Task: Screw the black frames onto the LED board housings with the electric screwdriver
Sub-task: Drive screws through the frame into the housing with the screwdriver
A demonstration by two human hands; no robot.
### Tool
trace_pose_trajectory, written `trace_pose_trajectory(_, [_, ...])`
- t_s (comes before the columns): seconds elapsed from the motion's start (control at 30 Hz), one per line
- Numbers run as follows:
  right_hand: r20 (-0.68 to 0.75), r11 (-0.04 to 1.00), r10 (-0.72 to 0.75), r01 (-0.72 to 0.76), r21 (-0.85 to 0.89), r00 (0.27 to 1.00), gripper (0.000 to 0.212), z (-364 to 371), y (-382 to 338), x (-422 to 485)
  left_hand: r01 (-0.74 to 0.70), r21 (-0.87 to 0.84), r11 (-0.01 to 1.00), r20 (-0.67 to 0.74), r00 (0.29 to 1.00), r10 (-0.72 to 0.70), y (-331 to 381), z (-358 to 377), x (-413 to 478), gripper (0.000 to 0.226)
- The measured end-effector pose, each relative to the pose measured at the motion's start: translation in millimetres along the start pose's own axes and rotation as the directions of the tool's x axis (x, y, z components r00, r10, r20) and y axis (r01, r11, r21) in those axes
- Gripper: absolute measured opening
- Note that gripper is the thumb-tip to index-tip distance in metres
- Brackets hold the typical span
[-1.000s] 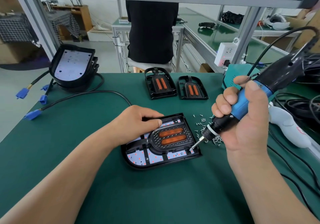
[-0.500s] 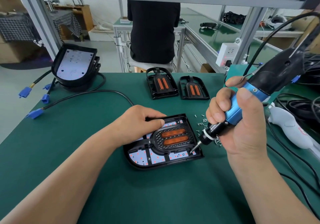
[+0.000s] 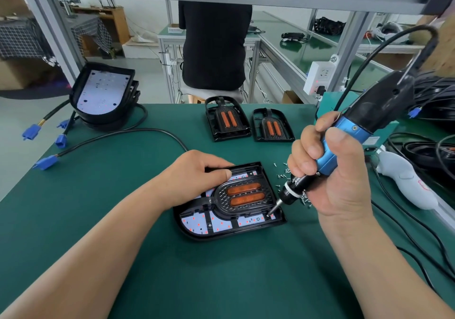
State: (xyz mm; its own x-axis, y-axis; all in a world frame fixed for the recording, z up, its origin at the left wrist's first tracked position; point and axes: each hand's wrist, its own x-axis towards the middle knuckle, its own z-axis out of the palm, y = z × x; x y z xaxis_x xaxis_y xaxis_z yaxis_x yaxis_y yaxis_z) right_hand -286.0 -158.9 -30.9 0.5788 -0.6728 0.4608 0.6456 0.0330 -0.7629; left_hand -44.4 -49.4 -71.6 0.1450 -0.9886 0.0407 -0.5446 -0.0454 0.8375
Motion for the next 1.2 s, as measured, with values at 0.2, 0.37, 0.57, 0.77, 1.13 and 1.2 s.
trace_pose_trajectory(0.2, [-0.128, 0.998, -0.012, 0.021, 0.064, 0.992, 0.044, -3.9, 4.1, -0.1, 0.032, 0.002, 0.999, -0.016, 0.999, -0.032, -1.3, -0.5, -1.1, 0.024])
trace_pose_trajectory(0.37, [-0.247, 0.989, -0.076, 0.104, 0.104, 0.966, 0.049, -16.6, -11.7, 4.9, 0.041, 0.019, 0.999, -0.014, 0.999, -0.041, -2.7, -0.9, -1.6, 0.023])
trace_pose_trajectory(0.57, [-0.473, 0.991, -0.094, 0.129, 0.041, 0.876, 0.053, -48.5, -42.0, 4.4, 0.025, 0.055, 0.998, -0.026, 0.999, -0.024, -1.9, -1.2, -2.8, 0.021])
trace_pose_trajectory(0.77, [-0.629, 0.986, -0.09, -0.021, -0.168, 0.772, 0.04, -73.5, -68.8, 2.3, 0.039, 0.054, 0.998, -0.022, 0.999, -0.037, -7.0, -2.1, -1.3, 0.034])
trace_pose_trajectory(1.13, [-0.561, 0.233, 0.003, -0.546, -0.805, 0.828, 0.014, -103.7, -52.0, 0.2, 0.012, 0.062, 0.998, -0.032, 0.999, -0.009, -7.5, -1.7, 0.6, 0.023])
trace_pose_trajectory(1.2, [-0.54, 0.01, 0.017, -0.54, -0.842, 0.842, 0.022, -107.3, -47.6, 1.8, 0.014, 0.057, 0.998, -0.04, 0.999, -0.011, -6.3, -2.1, 0.7, 0.017])
